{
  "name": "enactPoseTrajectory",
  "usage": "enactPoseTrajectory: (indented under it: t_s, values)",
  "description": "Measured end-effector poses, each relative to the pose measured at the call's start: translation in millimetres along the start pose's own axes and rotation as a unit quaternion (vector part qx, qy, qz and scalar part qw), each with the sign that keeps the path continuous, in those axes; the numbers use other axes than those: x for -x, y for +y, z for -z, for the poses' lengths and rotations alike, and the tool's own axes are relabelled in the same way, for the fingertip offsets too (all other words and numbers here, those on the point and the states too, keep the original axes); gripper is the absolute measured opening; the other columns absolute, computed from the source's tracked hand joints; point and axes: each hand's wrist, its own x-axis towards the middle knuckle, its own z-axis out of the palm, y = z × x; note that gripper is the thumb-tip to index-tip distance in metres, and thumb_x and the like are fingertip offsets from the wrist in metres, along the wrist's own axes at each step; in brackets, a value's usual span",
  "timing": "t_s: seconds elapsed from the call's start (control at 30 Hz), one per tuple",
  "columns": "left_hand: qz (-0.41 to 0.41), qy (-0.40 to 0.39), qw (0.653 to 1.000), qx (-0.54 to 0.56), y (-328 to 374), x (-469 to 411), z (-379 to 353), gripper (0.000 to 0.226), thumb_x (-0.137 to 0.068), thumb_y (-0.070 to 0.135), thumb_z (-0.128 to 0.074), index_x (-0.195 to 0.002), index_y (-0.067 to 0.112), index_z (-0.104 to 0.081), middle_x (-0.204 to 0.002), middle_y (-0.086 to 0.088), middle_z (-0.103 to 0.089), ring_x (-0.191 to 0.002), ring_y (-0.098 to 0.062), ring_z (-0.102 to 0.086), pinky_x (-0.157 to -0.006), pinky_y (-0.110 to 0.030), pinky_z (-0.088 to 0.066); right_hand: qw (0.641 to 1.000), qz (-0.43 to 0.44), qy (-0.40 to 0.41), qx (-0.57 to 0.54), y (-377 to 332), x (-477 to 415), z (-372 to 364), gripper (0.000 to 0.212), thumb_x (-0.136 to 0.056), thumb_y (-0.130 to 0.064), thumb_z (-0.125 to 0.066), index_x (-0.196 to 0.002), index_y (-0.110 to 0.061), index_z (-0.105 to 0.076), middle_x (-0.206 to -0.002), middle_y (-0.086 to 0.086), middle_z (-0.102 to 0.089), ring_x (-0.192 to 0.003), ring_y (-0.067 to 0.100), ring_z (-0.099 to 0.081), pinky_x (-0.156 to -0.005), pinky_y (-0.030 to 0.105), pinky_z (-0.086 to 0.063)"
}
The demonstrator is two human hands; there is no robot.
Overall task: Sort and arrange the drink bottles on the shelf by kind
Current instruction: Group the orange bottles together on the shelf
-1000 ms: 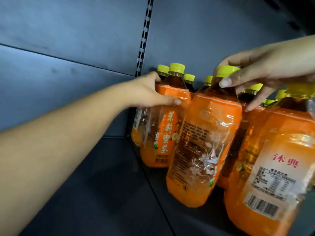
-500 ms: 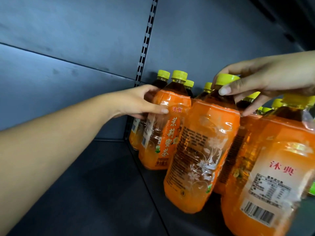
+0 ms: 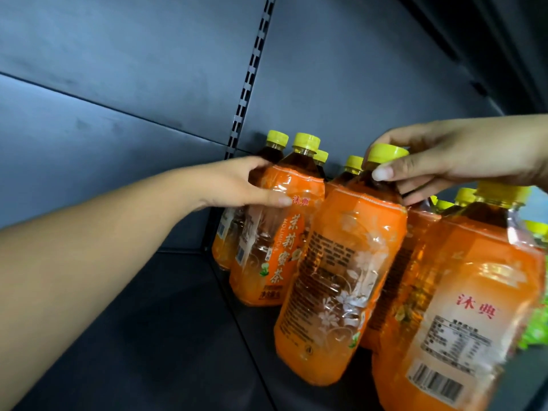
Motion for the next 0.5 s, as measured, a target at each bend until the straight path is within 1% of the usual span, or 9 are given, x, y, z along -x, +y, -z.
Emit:
enactPoseTrajectory:
  t_s: [0.07, 0.13, 0.2, 0.23, 0.3, 0.37, 0.4, 0.43, 0.5]
  values:
    - [0.003, -0.001, 1.000, 0.012, 6, 2, 6, 0.115, -0.034, 0.071, -0.074, -0.134, 0.027, -0.039, -0.116, 0.010, -0.053, -0.110, -0.009, -0.052, -0.093, -0.032, -0.043, 1.000, -0.007, -0.005, 0.008, -5, 3, 0, 0.033, -0.057, -0.032, -0.063, -0.089, -0.024, -0.058, -0.083, -0.002, -0.074, -0.081, 0.017, -0.071, -0.074, 0.025, -0.055]
    - [-0.032, 0.043, 0.998, -0.020, 19, 4, 11, 0.124, -0.020, 0.082, -0.063, -0.131, 0.032, -0.041, -0.126, 0.008, -0.048, -0.118, -0.010, -0.047, -0.100, -0.035, -0.040, 0.999, -0.013, -0.004, 0.029, -9, 3, -2, 0.035, -0.057, -0.034, -0.063, -0.089, -0.024, -0.056, -0.090, 0.002, -0.071, -0.083, 0.017, -0.070, -0.076, 0.024, -0.055]
    - [-0.087, 0.059, 0.994, -0.031, 35, 6, 9, 0.105, -0.025, 0.080, -0.059, -0.121, 0.039, -0.044, -0.122, 0.014, -0.051, -0.114, -0.002, -0.049, -0.102, -0.031, -0.039, 0.999, -0.024, 0.004, 0.042, -12, 2, -4, 0.035, -0.056, -0.036, -0.062, -0.088, -0.024, -0.054, -0.093, 0.004, -0.068, -0.082, 0.018, -0.069, -0.075, 0.024, -0.055]
    - [-0.110, 0.051, 0.992, -0.043, 44, 8, 5, 0.095, -0.030, 0.077, -0.056, -0.117, 0.040, -0.044, -0.115, 0.019, -0.052, -0.109, 0.004, -0.049, -0.101, -0.025, -0.039, 0.999, -0.028, 0.006, 0.044, -14, 1, -5, 0.035, -0.057, -0.037, -0.063, -0.088, -0.025, -0.053, -0.092, 0.004, -0.067, -0.080, 0.018, -0.068, -0.073, 0.024, -0.055]
    - [-0.121, 0.020, 0.988, -0.096, 57, 10, -7, 0.098, -0.035, 0.078, -0.055, -0.124, 0.038, -0.043, -0.107, 0.026, -0.050, -0.105, 0.006, -0.051, -0.096, -0.019, -0.040, 0.998, -0.031, 0.010, 0.044, -18, -1, -8, 0.030, -0.065, -0.034, -0.065, -0.090, -0.024, -0.052, -0.091, 0.002, -0.064, -0.079, 0.019, -0.066, -0.071, 0.024, -0.056]
    - [-0.113, -0.013, 0.979, -0.169, 60, 10, -20, 0.105, -0.042, 0.084, -0.056, -0.132, 0.032, -0.039, -0.114, 0.020, -0.052, -0.108, -0.002, -0.052, -0.096, -0.024, -0.043, 0.998, -0.034, 0.020, 0.042, -21, -4, -11, 0.023, -0.077, -0.028, -0.064, -0.096, -0.021, -0.052, -0.089, -0.001, -0.061, -0.079, 0.020, -0.064, -0.073, 0.027, -0.056]
    - [-0.121, -0.027, 0.972, -0.199, 60, 9, -25, 0.104, -0.043, 0.083, -0.058, -0.131, 0.032, -0.040, -0.119, 0.015, -0.053, -0.109, -0.005, -0.053, -0.096, -0.027, -0.045, 0.998, -0.036, 0.026, 0.036, -21, -5, -13, 0.021, -0.081, -0.026, -0.062, -0.098, -0.020, -0.051, -0.090, -0.001, -0.060, -0.081, 0.021, -0.064, -0.077, 0.030, -0.056]
    - [-0.128, -0.038, 0.967, -0.215, 60, 9, -28, 0.100, -0.043, 0.081, -0.062, -0.127, 0.032, -0.043, -0.122, 0.012, -0.055, -0.108, -0.007, -0.055, -0.095, -0.029, -0.046, 0.998, -0.036, 0.032, 0.031, -22, -6, -15, 0.020, -0.083, -0.026, -0.061, -0.099, -0.020, -0.050, -0.091, -0.001, -0.059, -0.083, 0.023, -0.064, -0.081, 0.033, -0.055]
    - [-0.127, -0.064, 0.970, -0.198, 62, 10, -25, 0.084, -0.047, 0.073, -0.070, -0.117, 0.035, -0.045, -0.119, 0.012, -0.059, -0.103, -0.006, -0.058, -0.091, -0.027, -0.049, 0.997, -0.026, 0.062, 0.030, -20, -9, -18, 0.021, -0.084, -0.028, -0.062, -0.099, -0.020, -0.050, -0.093, 0.001, -0.059, -0.085, 0.024, -0.064, -0.086, 0.037, -0.054]
